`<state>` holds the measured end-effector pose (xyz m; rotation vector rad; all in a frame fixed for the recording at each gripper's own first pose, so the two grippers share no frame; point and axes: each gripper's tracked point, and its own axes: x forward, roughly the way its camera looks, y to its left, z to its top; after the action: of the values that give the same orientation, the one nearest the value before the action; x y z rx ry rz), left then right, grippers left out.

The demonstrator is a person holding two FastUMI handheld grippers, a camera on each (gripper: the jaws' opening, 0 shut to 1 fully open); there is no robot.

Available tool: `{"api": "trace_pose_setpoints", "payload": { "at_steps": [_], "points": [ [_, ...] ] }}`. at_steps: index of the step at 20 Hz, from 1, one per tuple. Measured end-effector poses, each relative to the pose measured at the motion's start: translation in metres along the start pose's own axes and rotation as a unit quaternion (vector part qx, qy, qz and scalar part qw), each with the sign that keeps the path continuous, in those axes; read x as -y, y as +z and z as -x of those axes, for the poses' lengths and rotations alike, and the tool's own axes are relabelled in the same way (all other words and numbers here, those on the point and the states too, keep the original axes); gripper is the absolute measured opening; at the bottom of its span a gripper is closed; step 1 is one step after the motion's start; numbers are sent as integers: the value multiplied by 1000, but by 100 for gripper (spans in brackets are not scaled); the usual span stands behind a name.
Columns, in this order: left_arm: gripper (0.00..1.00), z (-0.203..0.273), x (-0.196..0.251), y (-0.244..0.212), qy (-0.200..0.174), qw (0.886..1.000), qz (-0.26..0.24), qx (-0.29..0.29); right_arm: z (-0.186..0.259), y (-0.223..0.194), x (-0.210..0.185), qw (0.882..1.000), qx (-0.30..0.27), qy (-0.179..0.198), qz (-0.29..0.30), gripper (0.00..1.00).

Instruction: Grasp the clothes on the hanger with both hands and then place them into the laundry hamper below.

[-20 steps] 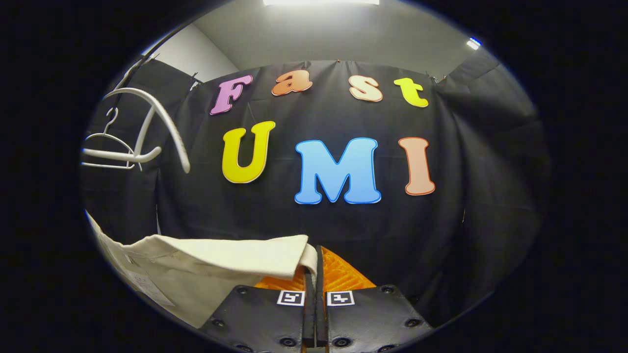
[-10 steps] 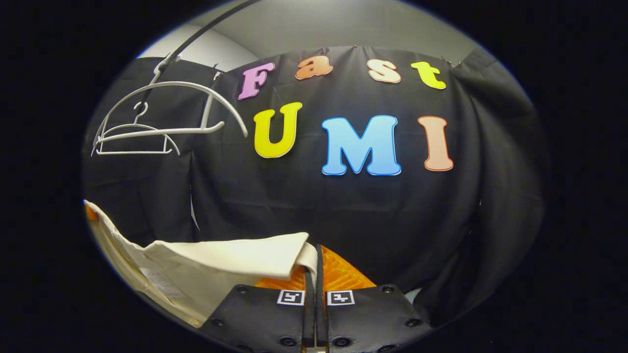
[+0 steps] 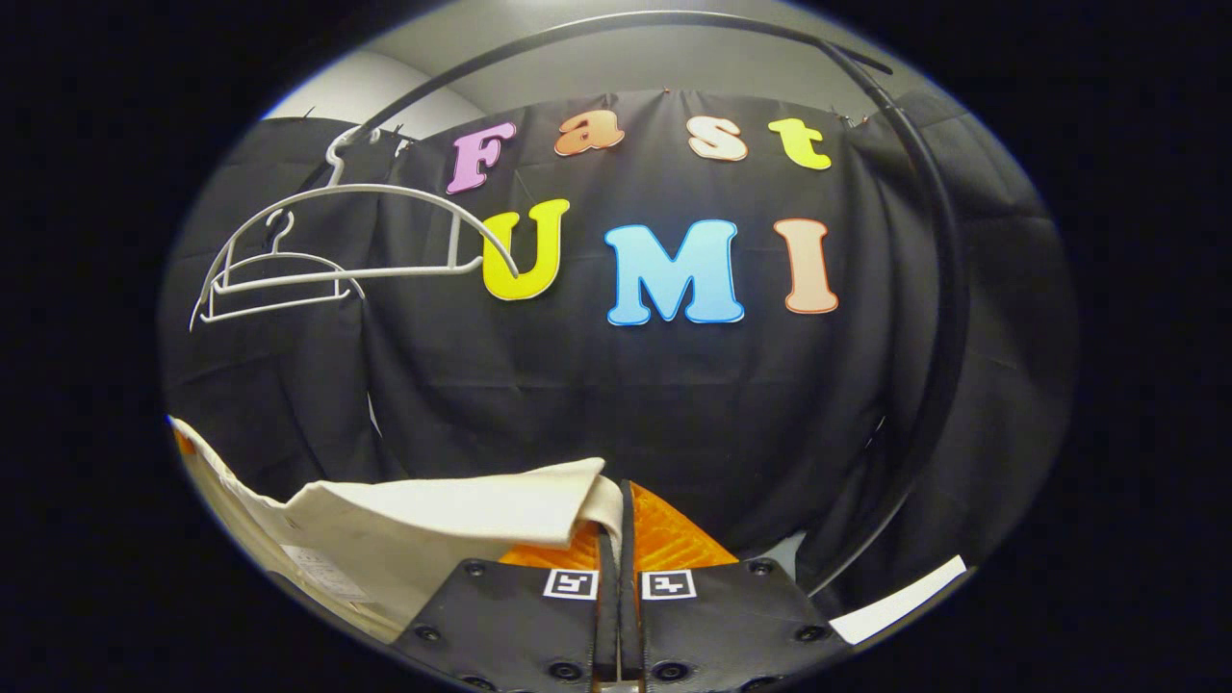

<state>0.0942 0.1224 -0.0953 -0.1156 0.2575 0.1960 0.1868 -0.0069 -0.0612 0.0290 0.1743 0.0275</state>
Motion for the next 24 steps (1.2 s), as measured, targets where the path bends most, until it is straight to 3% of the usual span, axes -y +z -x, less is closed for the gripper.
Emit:
{"api": "trace_pose_setpoints", "payload": {
  "at_steps": [11, 20, 24],
  "points": [
    [2, 23, -42, -14, -61, 998, -7, -3, 77, -1, -47, 999, 11, -27, -15, 0],
    [1, 1, -31, -110, -97, 991, -49, -73, 95, -87, -86, 996, -90, -13, -21, 2],
    [2, -6, -17, -156, -110, 986, -57, -113, 96, -141, -101, 986, -167, 3, 11, 2]
  ]
}}
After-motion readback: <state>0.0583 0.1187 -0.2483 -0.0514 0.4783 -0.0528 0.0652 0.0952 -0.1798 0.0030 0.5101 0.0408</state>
